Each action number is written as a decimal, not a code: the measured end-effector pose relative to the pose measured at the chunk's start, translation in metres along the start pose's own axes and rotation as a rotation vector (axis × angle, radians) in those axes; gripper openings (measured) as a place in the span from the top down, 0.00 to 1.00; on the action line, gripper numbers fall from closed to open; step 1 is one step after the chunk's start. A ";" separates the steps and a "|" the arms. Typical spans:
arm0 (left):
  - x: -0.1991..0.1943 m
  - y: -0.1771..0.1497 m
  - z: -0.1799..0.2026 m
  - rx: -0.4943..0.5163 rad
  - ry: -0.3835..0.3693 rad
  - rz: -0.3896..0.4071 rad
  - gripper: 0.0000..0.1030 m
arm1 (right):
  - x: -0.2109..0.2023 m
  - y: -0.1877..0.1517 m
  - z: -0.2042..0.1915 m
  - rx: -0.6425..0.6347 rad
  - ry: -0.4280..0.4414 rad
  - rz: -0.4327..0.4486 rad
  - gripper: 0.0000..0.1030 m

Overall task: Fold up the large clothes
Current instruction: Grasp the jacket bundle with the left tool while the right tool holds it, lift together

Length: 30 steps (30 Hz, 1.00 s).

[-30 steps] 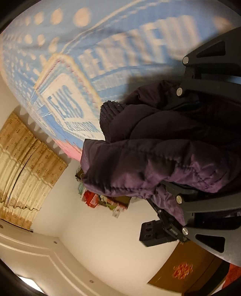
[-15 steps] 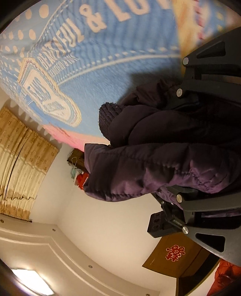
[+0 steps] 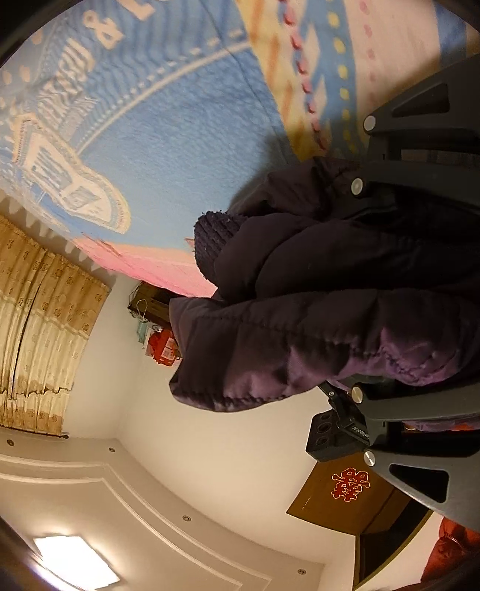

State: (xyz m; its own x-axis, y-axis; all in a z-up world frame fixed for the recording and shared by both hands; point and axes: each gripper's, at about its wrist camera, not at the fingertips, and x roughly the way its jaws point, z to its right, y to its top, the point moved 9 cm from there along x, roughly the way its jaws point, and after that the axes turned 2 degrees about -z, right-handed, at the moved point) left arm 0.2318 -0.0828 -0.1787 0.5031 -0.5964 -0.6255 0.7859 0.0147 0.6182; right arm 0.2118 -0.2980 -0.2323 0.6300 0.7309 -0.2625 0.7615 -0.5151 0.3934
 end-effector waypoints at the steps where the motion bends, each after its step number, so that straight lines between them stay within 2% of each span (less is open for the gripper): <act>1: 0.002 -0.001 -0.003 -0.004 0.007 -0.011 0.22 | 0.002 -0.001 0.003 -0.005 -0.032 -0.003 0.45; 3: 0.010 -0.002 -0.007 -0.005 0.020 -0.022 0.19 | 0.005 -0.001 0.009 -0.040 -0.096 -0.010 0.45; 7: 0.023 -0.005 -0.014 -0.009 0.023 -0.029 0.00 | 0.005 0.001 0.017 -0.052 -0.106 -0.017 0.45; 9: 0.031 -0.010 -0.021 -0.070 -0.045 -0.051 0.00 | 0.005 0.000 0.021 -0.048 -0.098 -0.015 0.44; 12: 0.036 -0.012 -0.025 -0.076 -0.097 -0.042 0.00 | 0.005 -0.002 0.025 -0.045 -0.090 -0.004 0.41; 16: 0.030 -0.011 -0.019 -0.070 -0.147 -0.009 0.12 | 0.010 -0.003 0.019 -0.041 -0.083 -0.024 0.40; 19: 0.014 -0.007 -0.015 -0.078 -0.180 0.023 0.16 | 0.012 -0.006 -0.002 -0.078 -0.033 -0.052 0.40; 22: -0.006 0.003 -0.012 -0.086 -0.210 0.049 0.16 | 0.013 -0.010 -0.031 -0.071 0.109 -0.064 0.40; 23: -0.013 0.006 -0.012 -0.086 -0.208 0.060 0.16 | 0.017 -0.011 -0.043 -0.057 0.168 -0.069 0.40; 26: -0.035 0.017 -0.025 -0.080 -0.138 0.105 0.18 | 0.037 -0.011 -0.059 -0.070 0.162 -0.096 0.40; 30: -0.066 0.030 -0.055 -0.122 -0.093 0.186 0.18 | 0.078 -0.015 -0.080 -0.089 0.198 -0.175 0.42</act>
State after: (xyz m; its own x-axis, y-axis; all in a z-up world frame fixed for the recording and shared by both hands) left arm 0.2421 0.0013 -0.1451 0.6122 -0.6459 -0.4561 0.7233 0.2242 0.6532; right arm 0.2368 -0.1973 -0.1880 0.4414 0.8831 -0.1593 0.8342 -0.3384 0.4353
